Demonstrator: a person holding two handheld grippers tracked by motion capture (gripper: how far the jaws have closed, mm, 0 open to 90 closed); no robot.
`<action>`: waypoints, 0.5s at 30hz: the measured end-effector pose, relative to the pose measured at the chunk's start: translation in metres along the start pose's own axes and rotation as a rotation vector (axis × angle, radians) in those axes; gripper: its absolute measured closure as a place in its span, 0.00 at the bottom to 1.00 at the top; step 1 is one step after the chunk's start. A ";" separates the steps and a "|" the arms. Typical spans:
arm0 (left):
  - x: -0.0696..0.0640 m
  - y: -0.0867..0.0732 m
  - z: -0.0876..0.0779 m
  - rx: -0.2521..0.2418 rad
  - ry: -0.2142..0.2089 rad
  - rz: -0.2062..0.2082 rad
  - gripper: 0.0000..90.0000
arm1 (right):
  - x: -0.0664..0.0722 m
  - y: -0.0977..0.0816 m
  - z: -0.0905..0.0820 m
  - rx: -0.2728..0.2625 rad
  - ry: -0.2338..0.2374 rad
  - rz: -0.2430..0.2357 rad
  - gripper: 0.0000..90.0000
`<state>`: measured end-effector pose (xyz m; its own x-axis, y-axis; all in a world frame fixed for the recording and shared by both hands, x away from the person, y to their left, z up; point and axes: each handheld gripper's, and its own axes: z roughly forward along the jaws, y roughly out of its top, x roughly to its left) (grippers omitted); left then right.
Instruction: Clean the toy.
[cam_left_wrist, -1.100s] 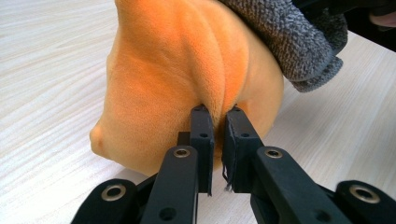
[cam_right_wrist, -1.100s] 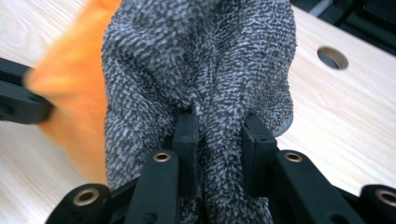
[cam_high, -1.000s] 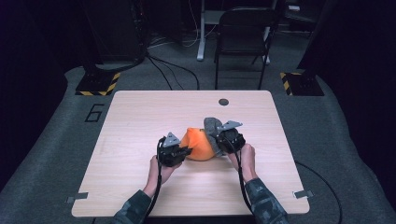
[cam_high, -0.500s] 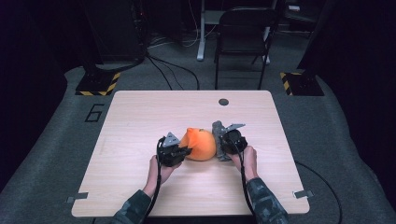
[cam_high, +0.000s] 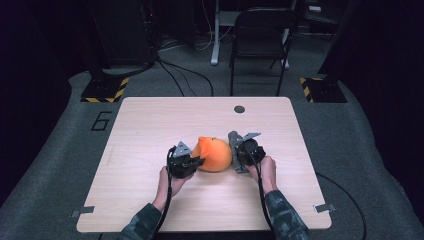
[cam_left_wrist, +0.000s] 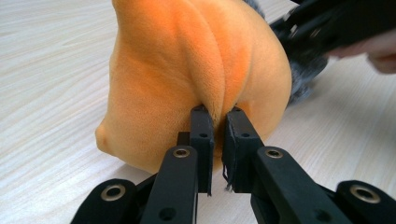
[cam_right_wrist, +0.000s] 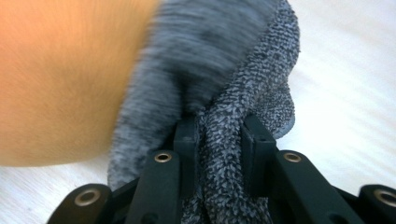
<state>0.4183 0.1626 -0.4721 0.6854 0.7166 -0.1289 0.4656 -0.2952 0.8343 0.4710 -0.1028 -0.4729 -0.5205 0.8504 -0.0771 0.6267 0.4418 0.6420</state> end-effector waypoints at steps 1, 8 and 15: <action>0.001 0.000 0.000 -0.003 0.003 -0.001 0.92 | -0.002 0.002 -0.005 -0.024 0.007 0.001 0.80; 0.000 0.000 0.001 -0.005 0.004 0.001 0.92 | 0.009 0.019 -0.057 -0.278 0.098 -0.015 0.80; 0.001 0.000 0.001 0.008 -0.008 0.000 0.90 | 0.038 0.019 -0.039 -0.220 0.123 -0.085 0.80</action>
<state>0.4198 0.1630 -0.4732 0.6901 0.7114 -0.1330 0.4701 -0.3008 0.8298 0.4407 -0.0731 -0.4334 -0.6413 0.7655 -0.0534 0.4432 0.4263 0.7886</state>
